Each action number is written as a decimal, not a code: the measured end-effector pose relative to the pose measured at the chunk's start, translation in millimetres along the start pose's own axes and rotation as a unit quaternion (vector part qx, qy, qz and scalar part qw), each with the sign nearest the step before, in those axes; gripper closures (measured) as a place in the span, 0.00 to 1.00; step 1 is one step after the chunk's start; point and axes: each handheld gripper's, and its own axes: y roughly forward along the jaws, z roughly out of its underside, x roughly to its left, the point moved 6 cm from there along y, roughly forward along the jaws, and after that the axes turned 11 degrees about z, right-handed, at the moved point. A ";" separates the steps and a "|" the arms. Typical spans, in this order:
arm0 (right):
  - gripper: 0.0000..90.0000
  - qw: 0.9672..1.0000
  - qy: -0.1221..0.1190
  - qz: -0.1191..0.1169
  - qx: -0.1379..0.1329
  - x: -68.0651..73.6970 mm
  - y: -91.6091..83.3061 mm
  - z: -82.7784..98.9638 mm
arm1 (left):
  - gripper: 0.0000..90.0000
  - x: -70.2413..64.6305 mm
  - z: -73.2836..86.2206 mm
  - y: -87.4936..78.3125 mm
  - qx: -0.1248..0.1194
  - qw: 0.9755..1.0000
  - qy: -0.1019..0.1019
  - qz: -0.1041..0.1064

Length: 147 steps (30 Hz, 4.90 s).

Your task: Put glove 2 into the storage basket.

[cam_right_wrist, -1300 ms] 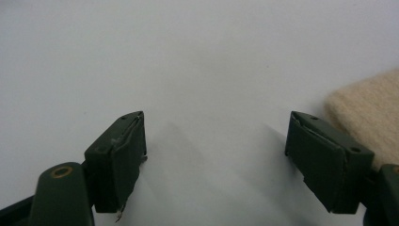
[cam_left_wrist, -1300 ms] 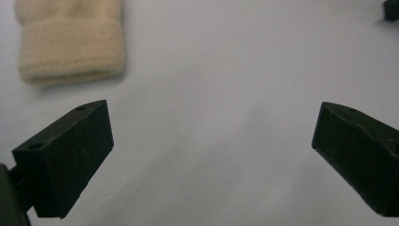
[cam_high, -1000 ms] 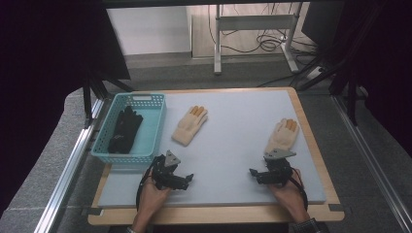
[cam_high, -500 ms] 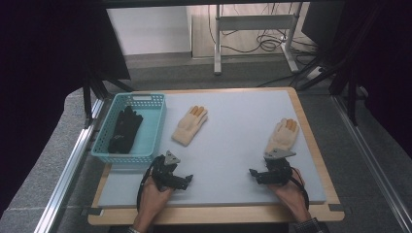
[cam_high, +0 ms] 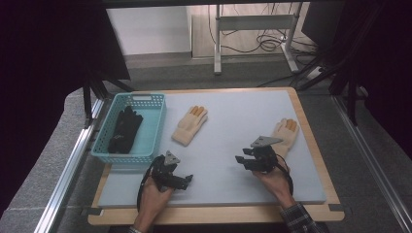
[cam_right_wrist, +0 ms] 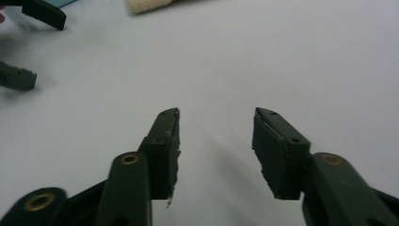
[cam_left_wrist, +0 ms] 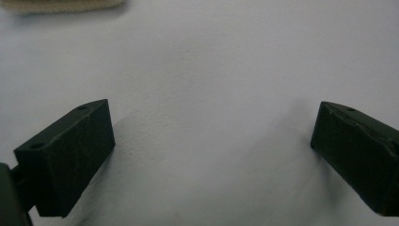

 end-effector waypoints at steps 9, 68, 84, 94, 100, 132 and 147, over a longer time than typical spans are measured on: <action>0.67 1.000 -0.007 -0.014 0.008 12.0 33.1 -23.5 | 0.00 0.0 0.0 0.0 0.000 1.000 0.000 0.000; 0.89 0.999 -0.003 0.025 0.032 49.1 177.6 -109.4 | 0.01 0.3 0.4 -0.5 0.003 1.000 0.003 0.000; 0.96 0.999 0.034 -0.025 0.016 41.6 131.8 -116.0 | 0.01 0.5 0.5 -0.6 0.004 1.000 0.004 0.000; 0.96 0.999 0.024 -0.044 -0.008 38.9 71.1 -111.7 | 0.01 0.6 0.4 -0.5 0.003 1.000 0.004 0.000; 0.96 0.998 0.025 -0.050 -0.018 41.8 31.3 -101.9 | 0.01 0.5 0.3 -0.5 0.003 1.000 0.004 0.000; 0.73 0.998 0.043 0.051 0.010 -3.6 -30.7 4.6 | 0.01 0.1 0.1 -0.1 0.000 1.000 0.001 0.000; 0.85 0.999 0.016 0.002 0.037 26.3 -28.4 50.3 | 0.01 0.1 0.0 0.0 -0.001 1.000 0.001 -0.001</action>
